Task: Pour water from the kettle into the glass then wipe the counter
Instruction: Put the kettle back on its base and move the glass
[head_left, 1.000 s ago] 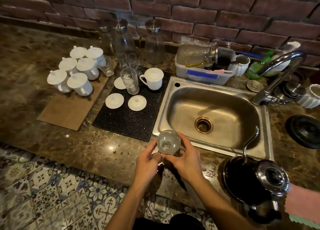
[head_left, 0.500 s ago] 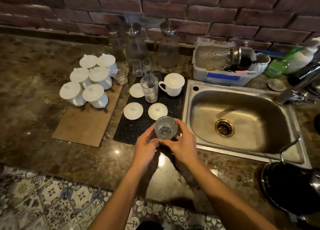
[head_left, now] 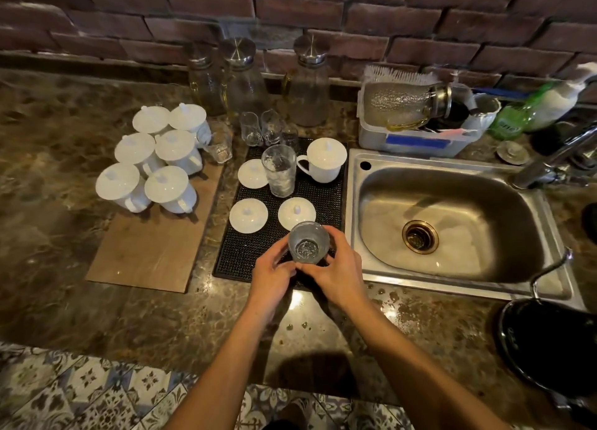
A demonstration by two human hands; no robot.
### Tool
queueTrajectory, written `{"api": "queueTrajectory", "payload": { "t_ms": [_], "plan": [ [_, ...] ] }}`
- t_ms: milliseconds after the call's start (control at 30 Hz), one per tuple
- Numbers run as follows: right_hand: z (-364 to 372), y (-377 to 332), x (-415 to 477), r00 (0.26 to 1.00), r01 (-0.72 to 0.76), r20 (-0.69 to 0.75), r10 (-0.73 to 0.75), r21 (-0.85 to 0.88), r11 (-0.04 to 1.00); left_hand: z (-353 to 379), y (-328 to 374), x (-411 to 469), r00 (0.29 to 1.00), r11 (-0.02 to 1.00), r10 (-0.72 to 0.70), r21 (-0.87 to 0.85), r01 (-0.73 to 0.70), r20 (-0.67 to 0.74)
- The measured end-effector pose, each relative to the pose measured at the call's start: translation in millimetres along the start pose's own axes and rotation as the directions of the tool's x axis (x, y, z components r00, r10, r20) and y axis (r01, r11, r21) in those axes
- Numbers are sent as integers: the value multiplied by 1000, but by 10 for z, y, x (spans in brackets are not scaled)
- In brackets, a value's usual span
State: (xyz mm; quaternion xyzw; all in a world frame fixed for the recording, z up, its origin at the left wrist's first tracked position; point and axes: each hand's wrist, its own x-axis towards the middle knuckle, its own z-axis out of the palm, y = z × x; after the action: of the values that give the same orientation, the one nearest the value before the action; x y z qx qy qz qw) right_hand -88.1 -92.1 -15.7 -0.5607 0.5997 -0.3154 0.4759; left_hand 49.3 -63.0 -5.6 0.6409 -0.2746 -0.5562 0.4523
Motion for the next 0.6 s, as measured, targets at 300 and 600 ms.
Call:
{"api": "queueTrajectory", "payload": {
  "t_ms": [300, 600],
  "plan": [
    [25, 40, 6, 999, 30, -10, -31, -42, 999, -18, -15, 20, 999, 1000, -18, -20, 18, 40],
    [46, 47, -8, 1000, 23, -10, -24, -52, 998, -35, -65, 42, 999, 999, -26, 29, 25, 43]
  ]
}}
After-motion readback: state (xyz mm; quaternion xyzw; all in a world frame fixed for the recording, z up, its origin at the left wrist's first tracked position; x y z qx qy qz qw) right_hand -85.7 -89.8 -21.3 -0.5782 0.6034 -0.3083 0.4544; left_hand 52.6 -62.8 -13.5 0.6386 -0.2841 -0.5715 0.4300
